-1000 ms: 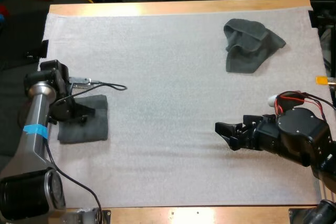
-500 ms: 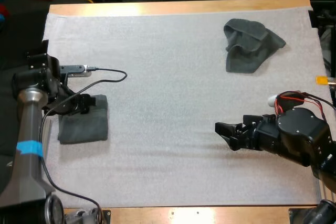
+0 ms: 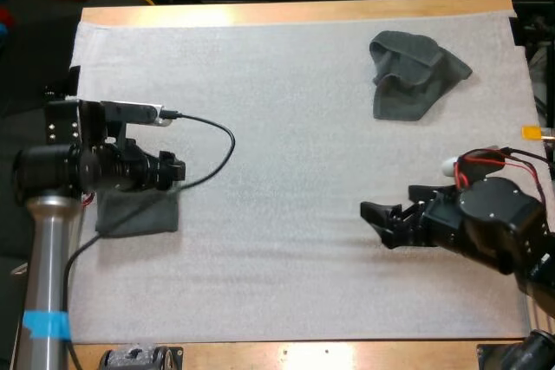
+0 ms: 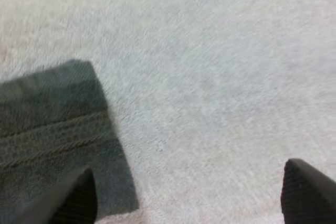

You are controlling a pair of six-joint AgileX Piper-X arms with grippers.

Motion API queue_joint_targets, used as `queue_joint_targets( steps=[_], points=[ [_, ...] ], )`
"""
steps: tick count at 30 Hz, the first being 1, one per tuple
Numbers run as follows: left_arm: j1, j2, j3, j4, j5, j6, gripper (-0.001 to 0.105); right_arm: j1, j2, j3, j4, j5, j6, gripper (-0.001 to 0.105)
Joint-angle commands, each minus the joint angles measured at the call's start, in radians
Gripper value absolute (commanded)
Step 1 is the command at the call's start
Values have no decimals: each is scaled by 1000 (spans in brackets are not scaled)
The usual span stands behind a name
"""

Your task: Pick towel from pile, fold and stack

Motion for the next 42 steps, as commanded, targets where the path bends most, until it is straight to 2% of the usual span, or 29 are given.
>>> queue_joint_targets(
  steps=[1, 12, 23, 32, 35, 39, 42],
  points=[
    [-5, -18, -5, 3, 7, 3, 69, -25, 4, 1, 19, 12, -25, 82],
    [-5, -149, -5, 58, 7, 3, 69, -383, 3, -2, 139, -78, -240, 82],
    [-5, -269, -5, 116, 7, 3, 69, -659, 1, -2, 199, -90, -349, 82],
    [-5, -400, -5, 123, 7, 3, 69, -813, -111, -2, 215, -68, -349, 82],
    [-5, -488, -5, 121, 7, 18, 69, -819, -210, -2, 253, -9, -367, 82],
    [-6, -562, -5, 96, 6, 18, 69, -819, -308, -2, 285, -5, -419, 82],
    [-37, -696, -5, 69, -13, 18, 69, -819, -477, -2, 297, -5, -441, 82]
  ],
)
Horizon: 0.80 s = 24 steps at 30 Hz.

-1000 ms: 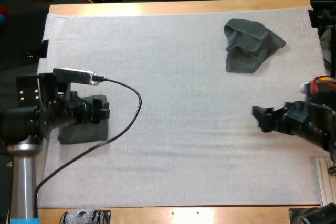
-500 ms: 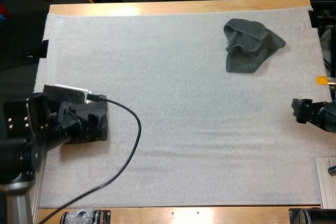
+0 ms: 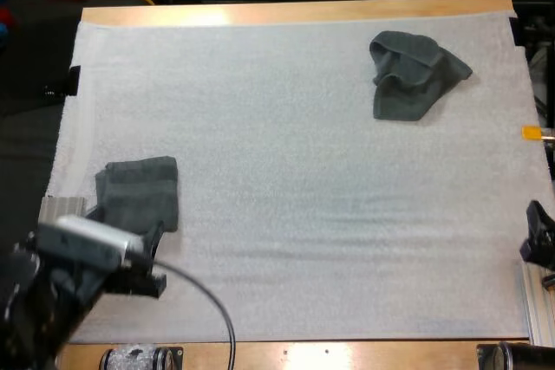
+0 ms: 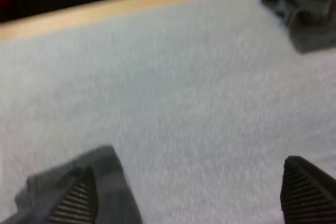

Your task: Pick towel from pile, fold and stack

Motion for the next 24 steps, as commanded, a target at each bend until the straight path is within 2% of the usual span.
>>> queue_joint_targets(
  steps=[1, 9, 12, 15, 16, 19, 23, 24],
  points=[
    [-6, -27, -5, -15, -15, 1, 69, -4, -34, -4, 0, 6, -16, 82],
    [-6, -258, 40, -7, -18, 1, 69, -4, -242, -5, 0, 6, -14, 82],
    [-6, -363, 91, 20, -15, 1, 69, -4, -328, -5, 0, 6, -9, 82],
    [-6, -466, 148, 56, -10, 1, 69, -4, -391, -5, 6, 6, 50, 82],
    [-6, -543, 186, 98, -10, 1, 69, -4, -409, -10, 38, 6, 73, 82],
    [-5, -620, 225, 179, 6, 2, 69, -4, -408, -10, 66, 3, 74, 82],
    [-4, -620, 275, 80, 13, 5, 69, -4, -408, 5, 50, 2, 72, 82],
    [-4, -620, 309, 36, 13, 5, 69, -3, -408, 26, 28, -4, 72, 82]
  ],
)
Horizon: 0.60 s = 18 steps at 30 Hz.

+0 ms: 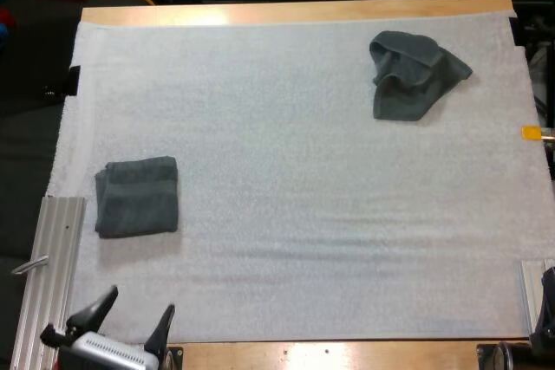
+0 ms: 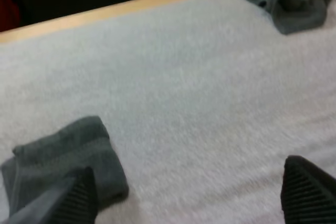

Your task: Pick towel from pile, fold and stack

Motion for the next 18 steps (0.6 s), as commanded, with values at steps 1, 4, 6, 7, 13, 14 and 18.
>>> queue_joint_targets(
  steps=[1, 4, 6, 7, 13, 14, 18],
  points=[
    [-1, -136, 18, -38, 3, 3, 69, -2, -38, 13, -21, -8, -2, 82],
    [-1, -136, 85, -91, 3, 3, 69, -2, -36, 63, -44, -10, -2, 82],
    [-1, -136, 115, -113, 3, -1, 69, -1, -36, 73, -46, -10, -2, 82],
    [-1, -136, 116, -114, 3, -1, 69, -1, -36, 76, -46, -10, -2, 82],
    [-1, -134, 232, -206, 3, -1, 70, 3, -34, 305, -115, -10, -2, 82],
    [-1, -134, 236, -202, 3, -1, 70, 3, -34, 318, -111, -10, -2, 82],
    [-1, -134, 279, -204, 3, -1, 70, 3, -34, 348, -105, -2, -2, 82]
  ],
)
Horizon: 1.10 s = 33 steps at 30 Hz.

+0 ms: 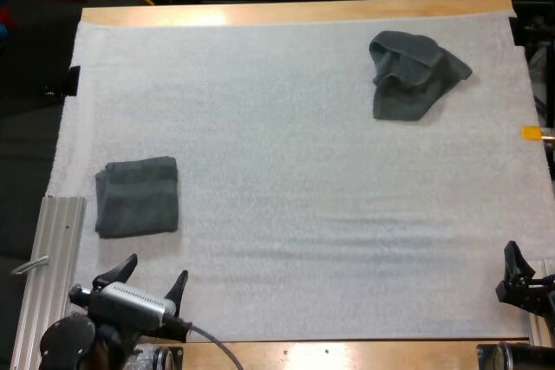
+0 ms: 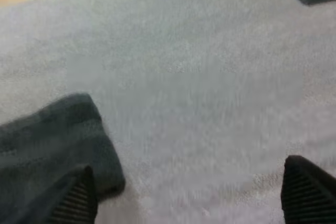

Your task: Pick towel from pile, fold and stack

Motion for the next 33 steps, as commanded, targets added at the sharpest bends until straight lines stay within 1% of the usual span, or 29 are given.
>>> queue_joint_targets(
  steps=[1, 5, 7, 15, 16, 17, 18, 19, 33],
  points=[
    [-1, -135, -1, -12, 3, -1, 70, 3, -40, -3, -10, 0, -2, 82],
    [-1, -135, -1, -27, 3, -1, 70, 3, -40, -3, -10, 0, -2, 82],
    [-1, -135, 9, -65, 3, -1, 70, 3, -40, -3, -10, 0, -2, 82],
    [-1, -135, 8, -65, 3, -1, 70, 3, -40, -3, -10, 0, -2, 82],
    [-50, -135, 8, -65, 3, -1, 70, 9, -40, -3, -10, 0, -2, 82],
    [-78, -135, 8, -65, 3, -1, 70, 28, -40, -3, -10, 0, -2, 82],
    [-82, -135, 8, -65, 3, -1, 70, 35, -40, -3, -10, 0, -2, 82],
    [-84, -135, 8, -65, 3, -1, 70, 50, -40, -3, -10, 0, -2, 82],
    [-84, -138, 8, -65, 3, -1, 70, 50, -40, -3, -10, 0, -2, 82]
  ],
)
